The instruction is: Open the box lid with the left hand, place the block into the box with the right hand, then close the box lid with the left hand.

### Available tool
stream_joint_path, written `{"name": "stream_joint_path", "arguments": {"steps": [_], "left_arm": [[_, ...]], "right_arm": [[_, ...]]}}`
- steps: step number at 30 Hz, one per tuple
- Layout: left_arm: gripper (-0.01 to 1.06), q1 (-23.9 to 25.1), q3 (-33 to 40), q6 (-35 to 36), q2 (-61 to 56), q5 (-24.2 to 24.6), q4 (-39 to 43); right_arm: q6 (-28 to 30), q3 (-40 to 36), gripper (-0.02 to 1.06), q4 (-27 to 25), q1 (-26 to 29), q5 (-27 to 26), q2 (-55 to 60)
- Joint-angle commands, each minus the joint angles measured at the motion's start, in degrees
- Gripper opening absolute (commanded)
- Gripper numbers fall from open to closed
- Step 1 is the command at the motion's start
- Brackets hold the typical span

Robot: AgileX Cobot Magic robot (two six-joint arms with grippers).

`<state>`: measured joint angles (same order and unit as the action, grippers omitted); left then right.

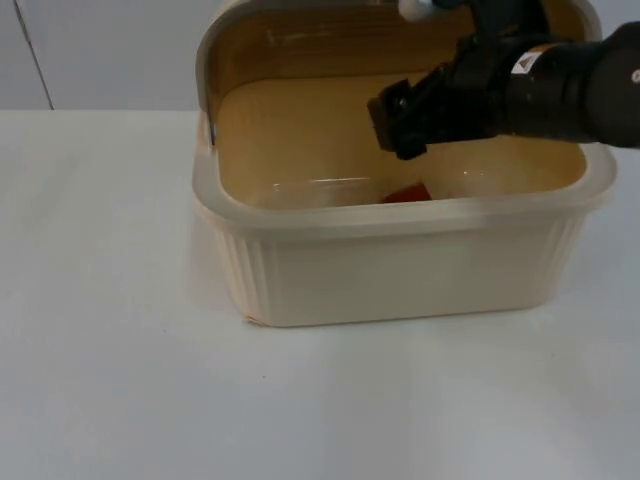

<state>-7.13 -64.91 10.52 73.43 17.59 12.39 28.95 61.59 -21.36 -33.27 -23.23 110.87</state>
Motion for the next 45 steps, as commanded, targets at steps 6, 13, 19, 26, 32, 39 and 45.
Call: {"name": "stream_joint_path", "arguments": {"steps": [6,13,19,26,32,39,45], "left_arm": [[1.04,-0.3,0.1,0.2,-0.2,-0.4,0.7],[1.04,-0.3,0.1,0.2,-0.2,-0.4,0.5],[1.04,-0.3,0.1,0.2,-0.2,-0.4,0.6],[1.04,-0.3,0.1,0.2,-0.2,-0.4,0.6],[1.04,-0.3,0.1,0.2,-0.2,0.8,0.5],[1.04,-0.3,0.1,0.2,-0.2,1.3,0.5],[1.04,-0.3,0.1,0.2,-0.2,1.3,0.4]], "right_arm": [[0.2,0.6,0.94,0.4,0.1,5.5,-0.2],[0.2,0.6,0.94,0.2,0.1,17.2,-5.6],[0.4,0.6,0.93,0.5,0.0,30.4,-11.5],[0.4,0.6,0.93,1.3,-0.1,38.1,-21.5],[0.3,0.6,0.93,2.0,0.7,39.3,-31.2],[-10.1,0.7,0.93,12.1,4.6,39.0,-39.1],[-41.2,2.7,0.93,48.4,5.1,43.4,-41.0]]}}
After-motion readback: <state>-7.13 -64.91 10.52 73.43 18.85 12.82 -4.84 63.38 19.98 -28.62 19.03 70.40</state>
